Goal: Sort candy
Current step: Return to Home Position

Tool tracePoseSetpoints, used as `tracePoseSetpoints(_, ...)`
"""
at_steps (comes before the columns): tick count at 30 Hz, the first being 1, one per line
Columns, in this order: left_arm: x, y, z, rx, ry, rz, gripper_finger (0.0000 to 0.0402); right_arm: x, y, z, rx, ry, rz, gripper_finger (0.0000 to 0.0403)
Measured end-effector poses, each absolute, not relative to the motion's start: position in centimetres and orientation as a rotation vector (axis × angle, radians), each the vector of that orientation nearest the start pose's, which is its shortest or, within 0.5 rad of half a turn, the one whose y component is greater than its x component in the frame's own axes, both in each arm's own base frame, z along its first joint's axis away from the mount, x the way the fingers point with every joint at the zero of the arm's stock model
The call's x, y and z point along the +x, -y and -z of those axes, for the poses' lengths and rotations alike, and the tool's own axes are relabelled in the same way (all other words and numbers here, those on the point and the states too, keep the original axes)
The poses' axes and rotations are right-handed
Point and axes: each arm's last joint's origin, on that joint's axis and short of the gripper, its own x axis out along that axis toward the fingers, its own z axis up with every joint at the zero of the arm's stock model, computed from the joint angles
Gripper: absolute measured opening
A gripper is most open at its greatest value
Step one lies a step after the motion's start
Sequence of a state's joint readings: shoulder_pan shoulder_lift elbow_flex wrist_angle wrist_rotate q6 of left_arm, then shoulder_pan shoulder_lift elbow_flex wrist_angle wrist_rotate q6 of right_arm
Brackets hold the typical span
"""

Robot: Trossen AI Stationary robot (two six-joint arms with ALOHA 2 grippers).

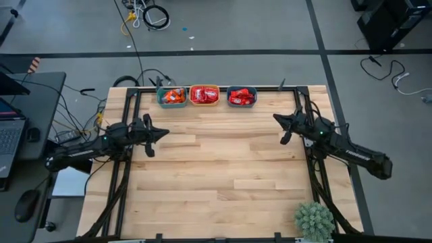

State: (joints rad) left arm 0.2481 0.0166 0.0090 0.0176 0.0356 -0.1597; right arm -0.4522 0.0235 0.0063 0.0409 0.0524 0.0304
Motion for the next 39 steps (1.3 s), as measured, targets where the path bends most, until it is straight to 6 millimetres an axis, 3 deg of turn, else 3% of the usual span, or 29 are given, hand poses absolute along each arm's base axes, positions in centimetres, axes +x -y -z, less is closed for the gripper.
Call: tracePoseSetpoints(39, 9.54, -2.41, -16.57, -0.109, 0.013, -0.244, 0.001, 9.13, 4.3, -16.37, 0.027, -0.019, 0.495, 0.0004)
